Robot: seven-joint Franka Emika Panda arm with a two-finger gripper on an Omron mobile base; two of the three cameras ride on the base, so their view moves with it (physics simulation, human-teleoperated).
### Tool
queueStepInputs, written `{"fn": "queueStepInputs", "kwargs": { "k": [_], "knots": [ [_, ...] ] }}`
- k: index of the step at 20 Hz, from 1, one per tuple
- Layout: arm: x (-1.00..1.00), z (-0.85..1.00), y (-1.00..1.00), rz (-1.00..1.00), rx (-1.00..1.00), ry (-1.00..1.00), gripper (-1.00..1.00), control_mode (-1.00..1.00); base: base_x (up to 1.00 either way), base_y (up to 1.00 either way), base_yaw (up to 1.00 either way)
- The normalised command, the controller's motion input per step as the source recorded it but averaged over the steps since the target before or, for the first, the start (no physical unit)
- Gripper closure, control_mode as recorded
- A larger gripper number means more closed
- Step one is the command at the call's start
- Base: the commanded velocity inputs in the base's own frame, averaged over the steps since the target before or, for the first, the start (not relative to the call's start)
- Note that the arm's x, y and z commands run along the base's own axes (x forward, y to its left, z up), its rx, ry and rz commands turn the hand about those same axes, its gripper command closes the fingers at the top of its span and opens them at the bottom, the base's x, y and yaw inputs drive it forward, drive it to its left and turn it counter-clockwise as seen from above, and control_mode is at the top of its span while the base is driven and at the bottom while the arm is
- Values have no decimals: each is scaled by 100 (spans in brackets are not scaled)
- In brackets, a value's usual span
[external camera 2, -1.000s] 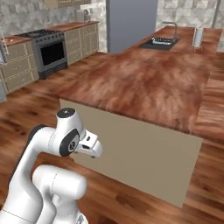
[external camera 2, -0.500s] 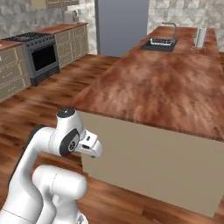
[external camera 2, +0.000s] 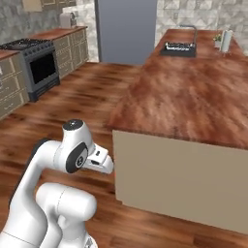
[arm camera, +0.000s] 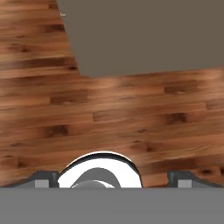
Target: Place the cold items (squash and mushroom) from the fridge in one tupperware on the dining counter. Place the warm items (kebab skewer and hot dog) in the stove area in another tupperware.
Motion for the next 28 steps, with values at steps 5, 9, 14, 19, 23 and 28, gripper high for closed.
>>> {"fn": "queueStepInputs", "kwargs": {
  "k": [5, 9, 14, 19, 23, 28],
  "knots": [
    [0, 0, 0, 0, 0, 0, -100, 100, 69, 100, -6],
    [0, 0, 0, 0, 0, 0, -100, 100, 93, 100, 1],
    [0, 0, 0, 0, 0, 0, -100, 100, 100, 100, 9],
    [0, 0, 0, 0, 0, 0, -100, 100, 100, 100, 15],
    [0, 0, 0, 0, 0, 0, -100, 100, 100, 85, 18],
    [0, 0, 0, 0, 0, 0, -100, 100, 100, 42, 17]
  ]
}}
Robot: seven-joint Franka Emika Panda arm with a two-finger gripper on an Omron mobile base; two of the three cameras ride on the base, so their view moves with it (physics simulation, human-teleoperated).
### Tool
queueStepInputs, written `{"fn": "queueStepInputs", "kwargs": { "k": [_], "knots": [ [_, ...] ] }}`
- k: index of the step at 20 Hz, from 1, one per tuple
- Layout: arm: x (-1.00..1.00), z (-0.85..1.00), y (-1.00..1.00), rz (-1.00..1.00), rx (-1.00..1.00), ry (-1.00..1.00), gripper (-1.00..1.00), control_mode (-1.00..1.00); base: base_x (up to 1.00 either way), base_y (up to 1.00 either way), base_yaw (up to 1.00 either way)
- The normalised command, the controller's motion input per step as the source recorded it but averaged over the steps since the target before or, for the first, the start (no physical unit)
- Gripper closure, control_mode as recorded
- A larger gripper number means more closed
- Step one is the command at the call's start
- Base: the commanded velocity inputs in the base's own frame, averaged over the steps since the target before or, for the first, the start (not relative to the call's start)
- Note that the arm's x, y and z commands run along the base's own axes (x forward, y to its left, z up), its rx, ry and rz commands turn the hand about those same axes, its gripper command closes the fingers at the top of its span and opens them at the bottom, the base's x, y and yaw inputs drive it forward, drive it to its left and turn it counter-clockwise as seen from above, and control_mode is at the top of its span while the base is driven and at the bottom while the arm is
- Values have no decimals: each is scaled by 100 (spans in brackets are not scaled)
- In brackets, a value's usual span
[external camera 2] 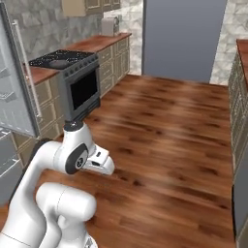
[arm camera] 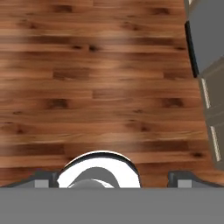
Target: Place the cold items (squash and mushroom) from the fridge in one tupperware on the dining counter. Place the warm items (kebab skewer and hot dog) in the stove area in another tupperware.
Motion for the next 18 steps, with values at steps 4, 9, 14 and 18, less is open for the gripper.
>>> {"fn": "queueStepInputs", "kwargs": {
  "k": [4, 9, 14, 18],
  "knots": [
    [0, 0, 0, 0, 0, 0, -100, 100, 100, -13, 22],
    [0, 0, 0, 0, 0, 0, -100, 100, 100, -28, 33],
    [0, 0, 0, 0, 0, 0, -100, 100, 100, -12, 42],
    [0, 0, 0, 0, 0, 0, -100, 100, 100, -16, 42]
  ]
}}
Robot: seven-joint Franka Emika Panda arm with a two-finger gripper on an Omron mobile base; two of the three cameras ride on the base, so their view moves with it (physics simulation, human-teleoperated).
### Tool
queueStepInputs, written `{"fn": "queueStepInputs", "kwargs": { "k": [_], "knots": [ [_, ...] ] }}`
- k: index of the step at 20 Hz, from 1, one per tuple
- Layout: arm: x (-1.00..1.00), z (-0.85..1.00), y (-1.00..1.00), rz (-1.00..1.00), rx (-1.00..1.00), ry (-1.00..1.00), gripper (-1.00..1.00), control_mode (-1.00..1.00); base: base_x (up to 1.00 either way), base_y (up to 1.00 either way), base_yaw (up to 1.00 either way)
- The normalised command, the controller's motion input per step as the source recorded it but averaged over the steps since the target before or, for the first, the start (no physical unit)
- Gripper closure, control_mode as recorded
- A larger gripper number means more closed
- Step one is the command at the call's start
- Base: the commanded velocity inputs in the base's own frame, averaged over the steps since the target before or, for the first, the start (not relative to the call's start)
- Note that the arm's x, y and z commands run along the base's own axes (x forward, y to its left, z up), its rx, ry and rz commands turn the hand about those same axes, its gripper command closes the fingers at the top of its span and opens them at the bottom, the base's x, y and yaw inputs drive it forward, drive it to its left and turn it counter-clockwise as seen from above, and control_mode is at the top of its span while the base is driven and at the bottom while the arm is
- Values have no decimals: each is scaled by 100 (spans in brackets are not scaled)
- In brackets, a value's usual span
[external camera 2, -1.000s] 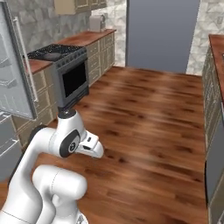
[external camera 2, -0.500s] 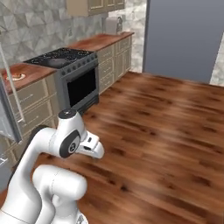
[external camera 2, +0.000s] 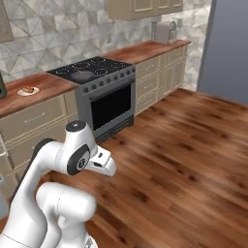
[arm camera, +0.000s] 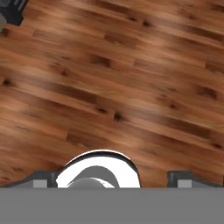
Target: Place the cold items (squash and mushroom) from the fridge in one tupperware on the dining counter. Place the warm items (kebab skewer and hot dog) in the stove area in another tupperware.
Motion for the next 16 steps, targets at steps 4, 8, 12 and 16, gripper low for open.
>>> {"fn": "queueStepInputs", "kwargs": {
  "k": [4, 8, 12, 16],
  "knots": [
    [0, 0, 0, 0, 0, 0, -100, 100, 100, -39, 38],
    [0, 0, 0, 0, 0, 0, -100, 100, 100, -38, 41],
    [0, 0, 0, 0, 0, 0, -100, 100, 100, -43, 43],
    [0, 0, 0, 0, 0, 0, -100, 100, 100, -37, 43]
  ]
}}
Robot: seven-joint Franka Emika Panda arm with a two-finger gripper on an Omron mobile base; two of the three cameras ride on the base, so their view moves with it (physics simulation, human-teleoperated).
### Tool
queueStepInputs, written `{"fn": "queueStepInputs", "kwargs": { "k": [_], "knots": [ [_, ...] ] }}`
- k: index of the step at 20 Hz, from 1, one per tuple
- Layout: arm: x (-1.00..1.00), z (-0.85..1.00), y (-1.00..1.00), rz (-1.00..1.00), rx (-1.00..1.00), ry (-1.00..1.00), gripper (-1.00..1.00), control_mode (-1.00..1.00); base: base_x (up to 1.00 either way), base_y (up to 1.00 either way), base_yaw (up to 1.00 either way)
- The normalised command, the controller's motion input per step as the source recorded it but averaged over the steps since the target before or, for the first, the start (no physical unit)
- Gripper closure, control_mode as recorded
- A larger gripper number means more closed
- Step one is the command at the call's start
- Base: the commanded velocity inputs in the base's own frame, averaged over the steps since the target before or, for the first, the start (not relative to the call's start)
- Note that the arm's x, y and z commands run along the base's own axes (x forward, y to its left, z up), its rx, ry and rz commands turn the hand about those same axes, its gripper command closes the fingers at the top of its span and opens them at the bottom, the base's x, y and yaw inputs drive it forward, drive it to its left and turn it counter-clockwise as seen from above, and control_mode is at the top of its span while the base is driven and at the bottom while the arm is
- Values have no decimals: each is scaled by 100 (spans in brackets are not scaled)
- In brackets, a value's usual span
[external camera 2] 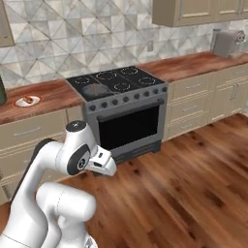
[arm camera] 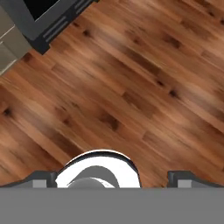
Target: Place the cold items (squash and mushroom) from the fridge in one tupperware on the dining counter. Place the warm items (kebab skewer and hot dog) in the stove area in another tupperware.
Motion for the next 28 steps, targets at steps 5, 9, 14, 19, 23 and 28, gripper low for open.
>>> {"fn": "queueStepInputs", "kwargs": {
  "k": [5, 9, 14, 19, 23, 28],
  "knots": [
    [0, 0, 0, 0, 0, 0, -100, 100, 100, -22, 42],
    [0, 0, 0, 0, 0, 0, -100, 100, 91, -1, 40],
    [0, 0, 0, 0, 0, 0, -100, 100, 80, 0, 37],
    [0, 0, 0, 0, 0, 0, -100, 100, 61, 0, 31],
    [0, 0, 0, 0, 0, 0, -100, 100, 59, -5, 32],
    [0, 0, 0, 0, 0, 0, -100, 100, 57, -25, 33]
  ]
}}
